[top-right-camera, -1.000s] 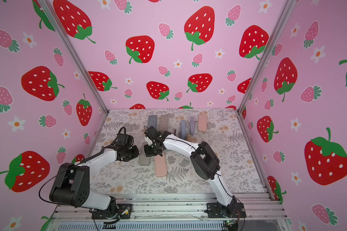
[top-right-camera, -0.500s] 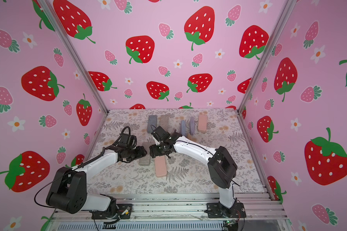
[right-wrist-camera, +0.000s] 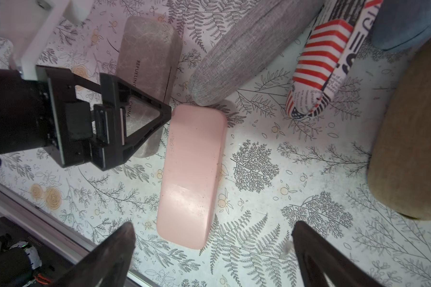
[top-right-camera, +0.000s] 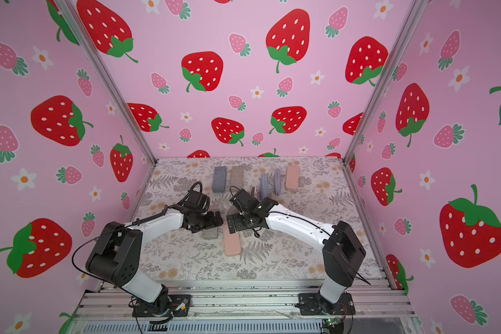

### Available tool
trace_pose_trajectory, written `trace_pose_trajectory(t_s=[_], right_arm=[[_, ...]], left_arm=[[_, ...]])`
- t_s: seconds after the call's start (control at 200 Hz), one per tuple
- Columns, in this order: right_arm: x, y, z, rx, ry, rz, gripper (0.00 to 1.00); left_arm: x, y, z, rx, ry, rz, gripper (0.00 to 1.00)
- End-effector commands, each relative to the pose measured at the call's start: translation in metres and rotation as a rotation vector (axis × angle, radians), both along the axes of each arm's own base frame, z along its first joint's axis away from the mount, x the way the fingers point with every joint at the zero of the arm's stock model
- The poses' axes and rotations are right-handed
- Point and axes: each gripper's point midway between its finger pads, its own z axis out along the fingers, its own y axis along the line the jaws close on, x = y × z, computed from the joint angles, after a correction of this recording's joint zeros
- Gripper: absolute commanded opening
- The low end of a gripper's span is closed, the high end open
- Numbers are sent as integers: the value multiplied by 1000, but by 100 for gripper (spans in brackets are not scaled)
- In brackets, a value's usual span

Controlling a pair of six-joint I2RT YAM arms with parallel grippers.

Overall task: Close the glasses case
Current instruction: Move the glasses case to the center of the board.

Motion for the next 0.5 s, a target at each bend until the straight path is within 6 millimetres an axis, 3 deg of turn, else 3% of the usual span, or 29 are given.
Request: trace_pose_trajectory(t_s=[0.0,0.235,0.365,0.495], right_arm=[[-6,-10,-7,-16,24,-25,99],[-16,-8,-25,1,82,-21,97],[-18,-4,-32,-1,105,-9,91],[-18,0,-35,7,116,-2,87]], left_arm=[[4,1,-3,22,14,11,99],[1,6,-22,59,54,29,83],[-6,8,-23,57,55,42,77],[-12,12,-21,61,50,51,63]])
